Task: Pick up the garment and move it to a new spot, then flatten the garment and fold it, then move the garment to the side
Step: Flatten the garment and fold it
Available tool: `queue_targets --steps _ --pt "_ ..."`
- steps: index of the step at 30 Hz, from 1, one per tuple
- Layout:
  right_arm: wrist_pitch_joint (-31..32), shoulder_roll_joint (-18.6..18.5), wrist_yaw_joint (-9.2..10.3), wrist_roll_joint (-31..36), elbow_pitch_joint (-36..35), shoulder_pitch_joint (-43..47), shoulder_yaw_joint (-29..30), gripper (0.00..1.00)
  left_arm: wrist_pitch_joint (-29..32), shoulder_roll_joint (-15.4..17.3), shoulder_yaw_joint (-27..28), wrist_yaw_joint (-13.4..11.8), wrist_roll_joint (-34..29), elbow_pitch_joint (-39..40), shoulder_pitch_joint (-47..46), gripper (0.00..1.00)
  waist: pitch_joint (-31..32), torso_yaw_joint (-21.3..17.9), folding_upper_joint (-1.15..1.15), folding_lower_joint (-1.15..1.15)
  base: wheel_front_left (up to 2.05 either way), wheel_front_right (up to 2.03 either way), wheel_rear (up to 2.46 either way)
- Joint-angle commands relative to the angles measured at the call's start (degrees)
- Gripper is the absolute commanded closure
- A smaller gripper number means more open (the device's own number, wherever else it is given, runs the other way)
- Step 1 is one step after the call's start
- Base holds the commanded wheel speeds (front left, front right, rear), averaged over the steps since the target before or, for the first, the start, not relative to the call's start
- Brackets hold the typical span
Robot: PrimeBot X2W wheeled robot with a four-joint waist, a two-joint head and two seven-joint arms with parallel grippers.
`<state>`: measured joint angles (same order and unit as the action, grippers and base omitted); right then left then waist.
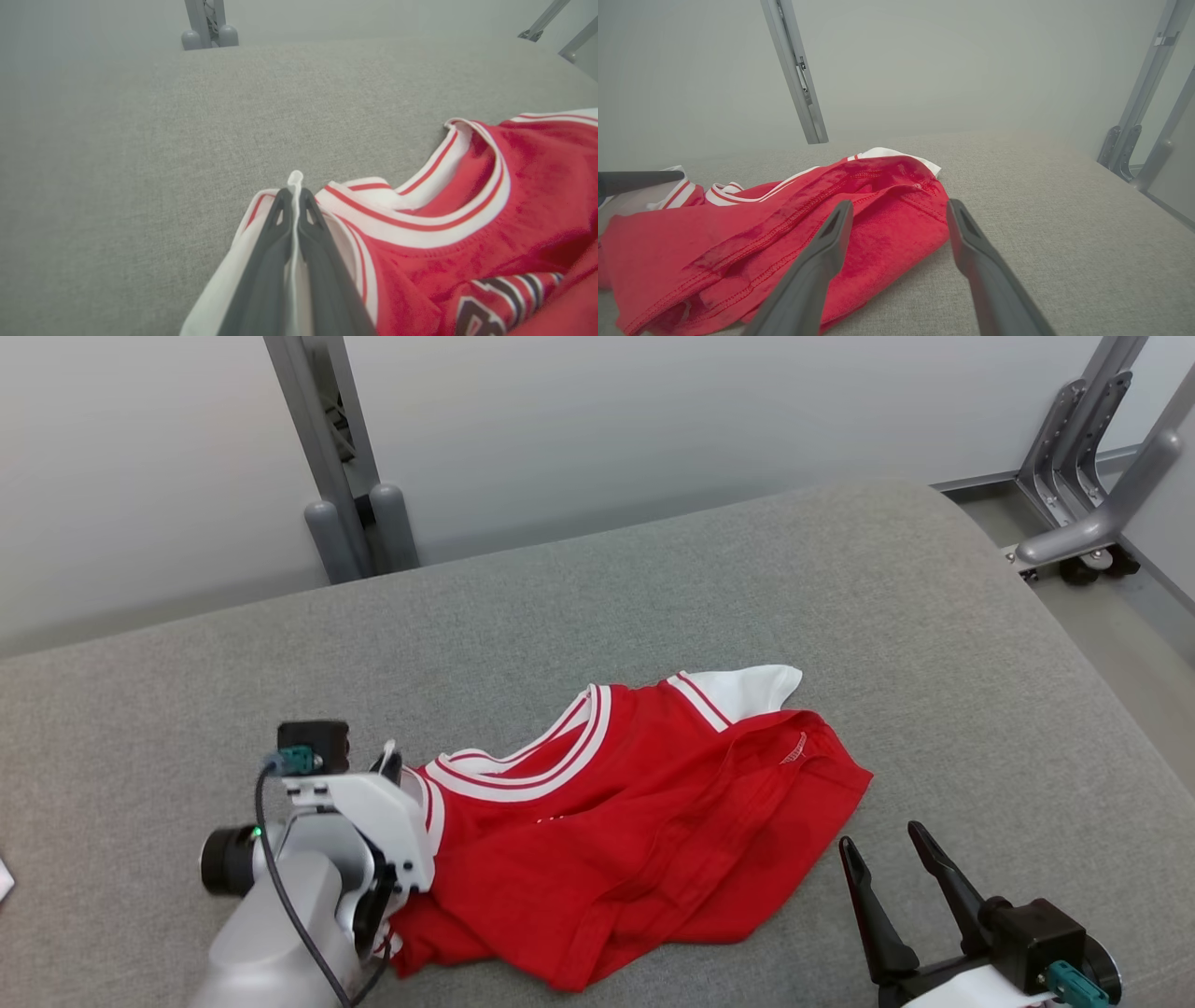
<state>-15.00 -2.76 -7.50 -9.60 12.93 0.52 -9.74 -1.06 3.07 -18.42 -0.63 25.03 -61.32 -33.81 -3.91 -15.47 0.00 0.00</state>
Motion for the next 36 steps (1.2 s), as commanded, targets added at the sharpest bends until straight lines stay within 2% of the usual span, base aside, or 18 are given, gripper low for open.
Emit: queue_targets --steps 1,5,10,15,19,23,27,33,36 --pt "-0.3 -0.3 0.02 0.1 0.2 0.1 0.2 0.00 -1.9 0.1 0.4 1.3 1.2 1.2 -2.0 1.00 0.8 -0.1 0.00 0.00 0.00 0.00 0.00" --pt "-0.3 -0.3 0.02 0.2 0.5 1.0 0.0 0.00 -3.8 -0.1 -0.1 4.9 7.0 5.1 -3.6 1.00 2.7 -0.3 0.00 0.00 0.00 0.00 0.00" --pt "-0.3 -0.2 0.02 0.1 0.7 1.6 -0.4 0.00 -4.8 -0.1 -5.4 6.0 18.0 14.7 -6.7 1.00 4.8 -0.4 0.00 0.00 0.00 0.00 0.00" --pt "-0.3 -0.3 0.02 -0.2 0.9 1.7 -1.1 0.00 -5.1 -0.1 -12.0 3.8 30.4 24.2 -11.9 1.00 6.1 -1.3 0.00 0.00 0.00 0.00 0.00" --pt "-0.3 -0.3 0.02 -0.2 1.2 1.2 -1.7 0.00 -6.0 -0.1 -17.6 0.2 39.0 29.2 -18.3 1.00 6.4 -2.6 0.00 0.00 0.00 0.00 0.00" --pt "-0.3 -0.3 0.02 -0.6 1.4 0.7 -2.3 0.00 -8.7 -0.1 -21.5 -2.9 46.2 30.3 -25.4 1.00 6.4 -4.4 0.00 0.00 0.00 0.00 0.00" --pt "-0.3 -0.3 0.02 -1.2 1.6 1.0 -2.7 0.00 -11.5 -0.1 -24.0 -4.1 54.8 29.8 -31.6 1.00 6.3 -6.0 0.00 0.00 0.00 0.00 0.00" --pt "-0.3 -0.3 0.02 -1.8 1.2 1.5 -2.1 0.00 -14.0 0.0 -24.4 -3.9 58.4 26.5 -35.1 1.00 5.8 -6.0 0.00 0.00 0.00 0.00 0.00" --pt "-0.3 -0.2 0.02 -2.0 0.7 1.7 -1.2 0.00 -14.1 0.1 -18.6 -2.9 54.0 23.5 -32.2 1.00 5.4 -5.0 0.00 0.00 0.00 0.00 0.00"
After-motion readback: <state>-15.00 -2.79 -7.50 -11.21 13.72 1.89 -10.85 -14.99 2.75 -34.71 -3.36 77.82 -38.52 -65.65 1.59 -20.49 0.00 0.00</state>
